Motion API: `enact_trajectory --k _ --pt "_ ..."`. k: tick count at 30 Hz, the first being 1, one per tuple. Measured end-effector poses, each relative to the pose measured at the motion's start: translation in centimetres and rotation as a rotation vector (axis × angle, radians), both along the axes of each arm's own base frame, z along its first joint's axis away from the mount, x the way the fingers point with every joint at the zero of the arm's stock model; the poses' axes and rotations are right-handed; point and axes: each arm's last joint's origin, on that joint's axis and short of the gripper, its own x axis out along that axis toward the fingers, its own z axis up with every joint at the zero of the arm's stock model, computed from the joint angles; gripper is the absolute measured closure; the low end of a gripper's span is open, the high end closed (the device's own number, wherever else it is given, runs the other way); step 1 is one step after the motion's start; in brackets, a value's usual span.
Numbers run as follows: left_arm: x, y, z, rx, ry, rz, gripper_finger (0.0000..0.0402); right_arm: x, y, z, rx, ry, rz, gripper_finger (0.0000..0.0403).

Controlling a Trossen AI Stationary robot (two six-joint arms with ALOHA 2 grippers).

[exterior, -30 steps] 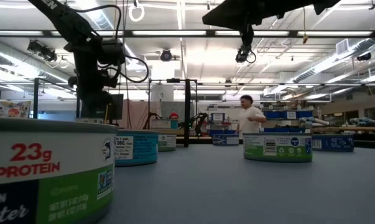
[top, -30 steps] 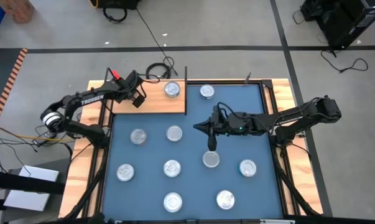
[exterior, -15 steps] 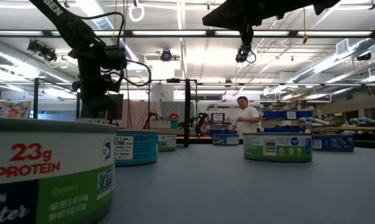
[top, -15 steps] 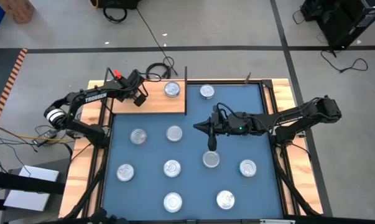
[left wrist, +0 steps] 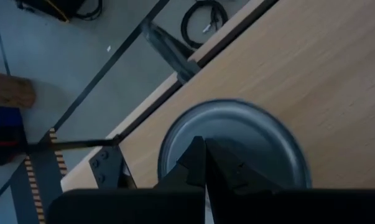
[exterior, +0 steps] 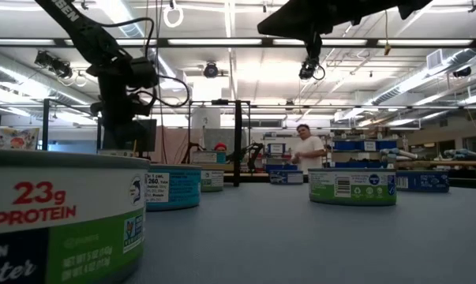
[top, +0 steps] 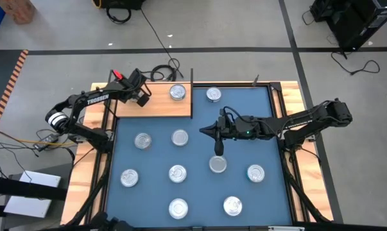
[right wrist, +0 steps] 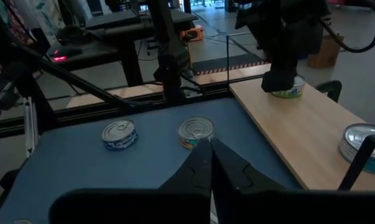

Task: Stack canned seafood by type on shelf
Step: Put the green tuna can on the shelf

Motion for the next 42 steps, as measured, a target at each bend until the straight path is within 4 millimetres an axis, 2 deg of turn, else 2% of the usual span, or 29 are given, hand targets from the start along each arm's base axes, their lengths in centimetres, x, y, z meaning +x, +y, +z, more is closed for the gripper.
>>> enact_trajectory --k 14,42 --pt "0.1 -0.6 -0.3 -0.047 0.014 -0.009 0.0398 0.0 0.1 -0.1 0.003 0.012 0.003 0.0395" --pt "-1.6 1.4 0.1 -0.011 -0.058 0.046 0.0398 -0.1 0.2 -0.5 -0.009 0.049 0.001 0.0395"
